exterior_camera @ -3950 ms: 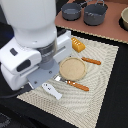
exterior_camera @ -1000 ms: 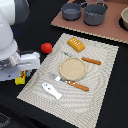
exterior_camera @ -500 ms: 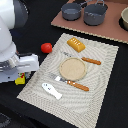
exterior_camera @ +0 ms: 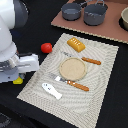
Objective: Interact with the objects in diverse but meaningful ways.
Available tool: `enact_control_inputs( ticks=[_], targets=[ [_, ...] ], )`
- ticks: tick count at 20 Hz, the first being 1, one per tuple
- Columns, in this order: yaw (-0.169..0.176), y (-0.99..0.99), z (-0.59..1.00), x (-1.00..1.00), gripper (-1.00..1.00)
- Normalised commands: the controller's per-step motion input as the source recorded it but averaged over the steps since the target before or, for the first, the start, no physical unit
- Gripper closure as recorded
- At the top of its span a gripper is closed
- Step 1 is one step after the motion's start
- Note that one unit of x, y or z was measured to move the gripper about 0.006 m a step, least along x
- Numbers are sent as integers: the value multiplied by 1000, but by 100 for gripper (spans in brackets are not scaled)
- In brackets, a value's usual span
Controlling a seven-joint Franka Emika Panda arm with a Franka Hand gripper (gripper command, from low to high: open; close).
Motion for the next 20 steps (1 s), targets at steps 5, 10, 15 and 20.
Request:
enact_control_inputs(
  ticks=[5, 10, 15, 20],
  targets=[
    [0, 37, 117, 105, 100],
    [-14, 229, 1000, -135, 100],
    [-5, 325, 1000, 229, 100],
    [-23, 374, 1000, 726, 100]
  ],
)
